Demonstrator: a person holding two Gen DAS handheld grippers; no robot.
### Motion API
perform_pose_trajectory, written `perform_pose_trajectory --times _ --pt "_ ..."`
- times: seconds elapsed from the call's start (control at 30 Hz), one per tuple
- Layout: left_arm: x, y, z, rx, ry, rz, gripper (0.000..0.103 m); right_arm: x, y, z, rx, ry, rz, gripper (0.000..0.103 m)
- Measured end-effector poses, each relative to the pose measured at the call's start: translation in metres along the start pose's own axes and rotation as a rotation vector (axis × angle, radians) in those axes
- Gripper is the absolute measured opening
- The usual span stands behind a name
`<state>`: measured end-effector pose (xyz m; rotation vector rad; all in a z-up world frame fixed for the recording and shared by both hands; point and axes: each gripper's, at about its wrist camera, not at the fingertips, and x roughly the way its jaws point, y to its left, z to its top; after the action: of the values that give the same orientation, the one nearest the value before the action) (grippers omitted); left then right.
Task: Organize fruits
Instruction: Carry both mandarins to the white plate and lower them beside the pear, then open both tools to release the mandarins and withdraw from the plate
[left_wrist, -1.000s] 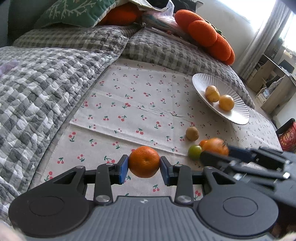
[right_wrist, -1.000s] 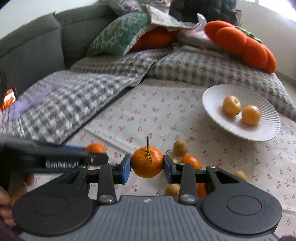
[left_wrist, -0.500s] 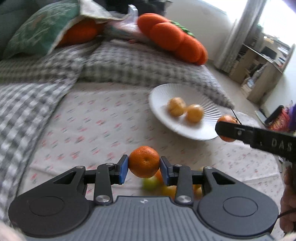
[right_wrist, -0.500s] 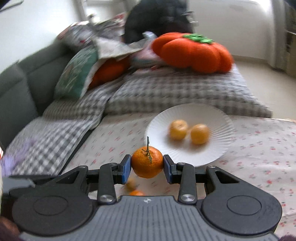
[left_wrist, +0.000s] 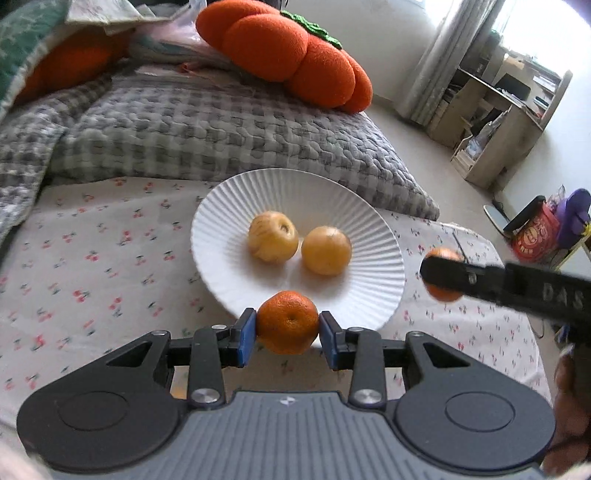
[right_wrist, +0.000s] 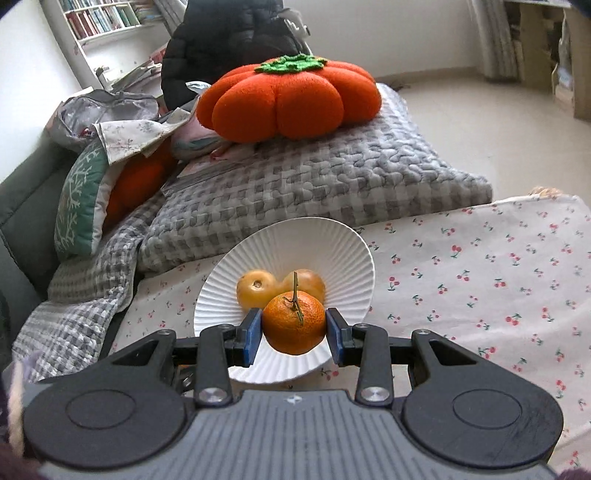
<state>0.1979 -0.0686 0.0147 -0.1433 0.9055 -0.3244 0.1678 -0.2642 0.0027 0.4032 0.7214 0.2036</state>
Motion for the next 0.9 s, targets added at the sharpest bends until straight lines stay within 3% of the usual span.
perform_pose_trajectory --times 0.23,0.53,0.9 --pt "0.033 0.008 0.015 -0.031 0.018 0.005 0.03 0.021 -0.008 0.001 -0.021 0.03 0.019 0.034" --pt "0.057 0.015 0.025 -0.03 0.026 -0.039 0.031 0.046 0.007 -0.009 -0.14 0.054 0.032 0.034" --pt "0.053 0.025 0.026 -0.036 0.024 -0.084 0.037 0.049 -0.007 -0.007 -0.004 0.049 0.08 0.035"
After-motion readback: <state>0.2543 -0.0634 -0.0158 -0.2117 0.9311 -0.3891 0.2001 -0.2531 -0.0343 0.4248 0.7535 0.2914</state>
